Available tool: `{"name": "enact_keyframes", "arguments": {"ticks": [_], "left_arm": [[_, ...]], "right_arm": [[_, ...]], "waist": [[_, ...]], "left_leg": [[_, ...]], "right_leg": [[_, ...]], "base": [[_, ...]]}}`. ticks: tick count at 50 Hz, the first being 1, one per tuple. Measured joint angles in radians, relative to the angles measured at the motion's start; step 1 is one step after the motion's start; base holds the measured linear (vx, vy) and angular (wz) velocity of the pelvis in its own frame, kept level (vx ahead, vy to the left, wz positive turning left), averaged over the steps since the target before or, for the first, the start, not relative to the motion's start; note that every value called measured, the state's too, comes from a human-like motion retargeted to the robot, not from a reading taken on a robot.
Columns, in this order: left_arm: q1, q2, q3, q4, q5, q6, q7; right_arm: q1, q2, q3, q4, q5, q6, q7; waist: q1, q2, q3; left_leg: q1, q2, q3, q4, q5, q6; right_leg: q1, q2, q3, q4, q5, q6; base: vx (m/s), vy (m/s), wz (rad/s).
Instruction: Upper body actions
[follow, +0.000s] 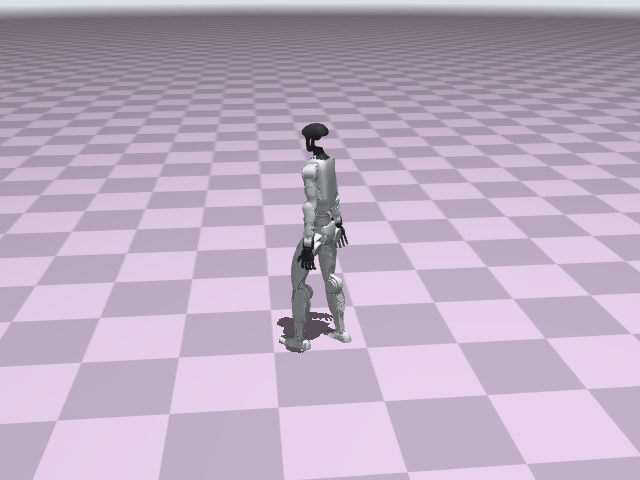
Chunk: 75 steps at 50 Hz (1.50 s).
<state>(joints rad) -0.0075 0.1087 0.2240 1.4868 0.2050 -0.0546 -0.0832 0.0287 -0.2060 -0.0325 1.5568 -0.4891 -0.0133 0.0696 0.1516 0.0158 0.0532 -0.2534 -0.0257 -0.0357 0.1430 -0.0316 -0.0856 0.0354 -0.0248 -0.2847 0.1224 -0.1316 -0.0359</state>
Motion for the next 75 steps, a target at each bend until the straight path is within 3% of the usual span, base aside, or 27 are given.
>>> {"name": "enact_keyframes", "arguments": {"ticks": [4,8,11,15,18,20,22,23,25,30,35,38,42,45,47,48,53,55,58,60,62,63,64,67,70,73,75], "left_arm": [[0.0,-0.005,0.018,0.032,-0.034,0.0,0.004],[-0.004,-0.001,0.027,0.046,-0.014,0.002,0.017],[0.005,0.004,0.033,0.051,0.001,0.001,0.027],[0.034,0.007,0.063,0.067,-0.012,0.002,0.042],[0.064,0.012,0.116,0.091,-0.042,0.01,0.056],[0.082,0.014,0.154,0.108,-0.063,0.016,0.066],[0.099,0.01,0.183,0.126,-0.088,0.019,0.08],[0.108,0.004,0.196,0.135,-0.101,0.02,0.085],[0.112,-0.005,0.216,0.16,-0.128,0.025,0.087],[0.127,-0.018,0.235,0.153,-0.177,0.016,0.095],[0.133,-0.046,0.23,0.143,-0.13,0.016,0.074],[0.132,-0.064,0.216,0.139,-0.114,0.013,0.071],[0.116,-0.077,0.194,0.109,-0.08,0.005,0.056],[0.082,-0.065,0.17,0.08,-0.044,0.005,0.042],[0.052,-0.052,0.145,0.062,-0.032,0.004,0.045],[0.035,-0.044,0.134,0.054,-0.031,0.004,0.048],[-0.018,-0.031,0.097,0.017,-0.033,-0.001,0.036],[-0.029,-0.03,0.091,0.005,-0.03,-0.003,0.028],[-0.033,-0.029,0.071,0.0,-0.027,-0.008,0.025],[-0.036,-0.021,0.06,0.009,-0.021,-0.007,0.026],[-0.035,-0.003,0.054,0.031,-0.008,0.0,0.028],[-0.041,0.007,0.046,0.046,0.001,0.008,0.026],[-0.044,0.011,0.039,0.06,0.012,0.015,0.03],[-0.047,0.01,0.033,0.114,0.011,0.019,0.077],[-0.013,0.013,0.048,0.145,-0.044,0.002,0.078],[0.029,-0.003,0.064,0.153,-0.046,0.018,0.063],[0.053,-0.013,0.074,0.159,-0.034,0.018,0.079]], "right_arm": [[0.019,-0.023,-0.011,0.017,-0.021,0.011,-0.043],[0.043,-0.04,-0.037,0.06,0.01,0.017,-0.06],[0.063,-0.041,-0.068,0.093,0.031,0.03,-0.063],[0.087,-0.035,-0.101,0.109,0.042,0.039,-0.08],[0.093,-0.027,-0.095,0.099,0.047,0.037,-0.089],[0.087,-0.022,-0.09,0.086,0.046,0.033,-0.086],[0.079,-0.02,-0.089,0.063,0.043,0.027,-0.073],[0.074,-0.022,-0.085,0.05,0.041,0.025,-0.065],[0.058,-0.024,-0.079,0.016,0.039,0.026,-0.043],[0.019,-0.003,-0.048,-0.084,0.068,-0.024,-0.027],[-0.001,0.012,-0.057,-0.139,-0.002,-0.03,-0.005],[0.016,0.008,-0.035,-0.148,-0.015,-0.044,-0.018],[0.044,0.008,-0.009,-0.137,-0.026,-0.036,-0.036],[0.056,0.015,-0.001,-0.111,-0.012,-0.023,-0.037],[0.063,0.03,-0.002,-0.095,0.001,-0.014,-0.036],[0.064,0.038,-0.002,-0.087,0.006,-0.01,-0.036],[0.08,0.057,0.021,-0.06,-0.009,0.003,-0.045],[0.083,0.058,0.027,-0.051,-0.031,0.008,-0.05],[0.09,0.059,0.029,-0.04,-0.048,0.014,-0.053],[0.09,0.063,0.025,-0.031,-0.049,0.015,-0.049],[0.093,0.069,0.025,-0.021,-0.047,0.018,-0.034],[0.088,0.074,0.016,-0.018,-0.048,0.023,-0.019],[0.084,0.077,0.0,-0.021,-0.049,0.03,-0.004],[0.069,0.08,-0.044,-0.052,-0.053,0.033,0.011],[0.055,0.074,-0.042,-0.104,-0.063,0.009,-0.003],[0.034,0.061,-0.044,-0.136,-0.062,-0.002,-0.016],[0.024,0.058,-0.052,-0.154,-0.051,-0.01,-0.01]], "waist": [[-0.044,-0.011,-0.019],[-0.087,-0.04,-0.041],[-0.079,-0.073,-0.065],[-0.056,-0.115,-0.108],[-0.06,-0.144,-0.144],[-0.052,-0.139,-0.166],[-0.019,-0.109,-0.177],[0.001,-0.11,-0.182],[0.01,-0.119,-0.198],[0.081,-0.112,-0.135],[0.121,-0.092,-0.123],[0.082,-0.043,-0.141],[0.0,0.062,-0.135],[-0.022,0.062,-0.121],[-0.039,0.031,-0.102],[-0.044,0.02,-0.09],[-0.082,-0.002,-0.069],[-0.102,-0.026,-0.06],[-0.123,-0.059,-0.024],[-0.128,-0.076,0.004],[-0.105,-0.095,0.002],[-0.08,-0.105,-0.003],[-0.049,-0.109,-0.009],[0.027,-0.118,-0.018],[-0.01,-0.117,-0.027],[-0.053,-0.111,-0.064],[-0.061,-0.104,-0.077]], "left_leg": [[-0.03,0.066,0.328,-0.014,-0.064,0.078],[0.028,0.132,0.868,-0.016,-0.115,0.111],[0.128,0.13,1.225,-0.022,-0.116,0.137],[0.213,0.097,1.399,0.011,-0.118,0.198],[0.24,0.093,1.375,0.071,-0.123,0.214],[0.258,0.085,1.347,0.059,-0.109,0.19],[0.282,0.07,1.364,-0.01,-0.069,0.087],[0.287,0.045,1.409,-0.044,-0.061,0.104],[0.204,0.054,1.212,-0.015,-0.07,0.121],[0.222,0.028,1.145,-0.022,-0.101,0.145],[0.211,0.025,1.027,-0.004,-0.128,0.162],[0.202,0.05,0.941,0.003,-0.138,0.174],[0.189,0.138,0.773,0.039,-0.145,0.181],[0.17,0.133,0.7,0.052,-0.143,0.192],[0.163,0.093,0.649,0.035,-0.125,0.205],[0.163,0.081,0.628,0.029,-0.116,0.209],[0.144,0.04,0.455,0.002,-0.066,0.202],[0.145,-0.001,0.381,-0.012,-0.046,0.2],[0.182,-0.059,0.267,-0.03,-0.023,0.194],[0.215,-0.081,0.193,-0.032,-0.014,0.183],[0.227,-0.087,0.15,-0.023,-0.011,0.163],[0.222,-0.088,0.139,-0.016,-0.012,0.155],[0.216,-0.083,0.143,-0.01,-0.009,0.15],[0.201,-0.064,0.179,0.004,0.004,0.131],[0.199,-0.036,0.248,0.011,0.001,0.093],[0.195,-0.024,0.351,-0.006,-0.01,0.132],[0.195,-0.028,0.317,-0.017,-0.006,0.142]], "right_leg": [[0.038,-0.027,-0.207,-0.043,-0.015,0.011],[0.074,-0.059,-0.426,-0.073,-0.045,0.033],[0.089,-0.086,-0.556,-0.075,-0.075,0.051],[0.101,-0.116,-0.693,-0.073,-0.108,0.084],[0.111,-0.136,-0.793,-0.075,-0.118,0.113],[0.122,-0.121,-0.865,-0.081,-0.123,0.128],[0.137,-0.076,-0.912,-0.086,-0.128,0.139],[0.141,-0.076,-0.928,-0.089,-0.126,0.145],[0.14,-0.083,-0.987,-0.097,-0.117,0.159],[0.195,-0.078,-1.054,-0.09,-0.097,0.172],[0.238,-0.098,-1.057,-0.04,-0.012,0.152],[0.265,-0.083,-1.076,0.02,0.103,0.1],[0.259,-0.094,-0.941,0.237,0.245,-0.047],[0.11,-0.148,-0.606,0.463,0.202,0.01],[-0.001,-0.073,-0.36,0.488,0.185,0.091],[-0.034,-0.047,-0.288,0.485,0.178,0.103],[-0.07,-0.042,-0.308,0.244,0.129,0.025],[-0.1,-0.031,-0.235,0.126,0.097,0.009],[-0.131,-0.017,-0.012,-0.002,0.066,0.039],[-0.126,-0.033,0.05,-0.064,0.175,0.048],[-0.089,-0.043,-0.026,-0.065,0.14,0.031],[-0.07,-0.085,-0.243,-0.062,0.143,0.039],[-0.062,-0.09,-0.287,-0.065,0.135,0.042],[-0.05,-0.066,-0.25,-0.075,0.107,0.035],[-0.024,-0.063,-0.311,-0.091,0.098,0.04],[-0.011,-0.05,-0.358,-0.111,0.085,0.04],[-0.006,-0.042,-0.372,-0.114,0.077,0.039]], "base": [[-0.14,0.13,3.24],[-0.1,0.18,3.61],[0.03,0.2,3.15],[0.17,0.21,2.69],[0.28,0.32,2.26],[0.24,0.24,1.78],[0.27,0.32,1.16],[0.21,0.26,1.07],[0.18,0.24,1.3],[0.21,0.23,0.78],[0.24,0.23,1.04],[0.34,0.26,1.84],[0.27,0.14,2.21],[0.21,0.02,1.88],[0.06,-0.12,1.97],[0.07,-0.15,2.05],[0.12,-0.17,1.97],[0.16,-0.2,2.07],[0.21,-0.22,2.07],[0.21,-0.24,1.78],[0.22,-0.23,1.2],[0.14,-0.22,0.9],[0.08,-0.27,0.8],[0.03,-0.22,0.76],[0.05,-0.23,1.3],[0.07,-0.09,1.07],[0.03,-0.04,0.5]]}}
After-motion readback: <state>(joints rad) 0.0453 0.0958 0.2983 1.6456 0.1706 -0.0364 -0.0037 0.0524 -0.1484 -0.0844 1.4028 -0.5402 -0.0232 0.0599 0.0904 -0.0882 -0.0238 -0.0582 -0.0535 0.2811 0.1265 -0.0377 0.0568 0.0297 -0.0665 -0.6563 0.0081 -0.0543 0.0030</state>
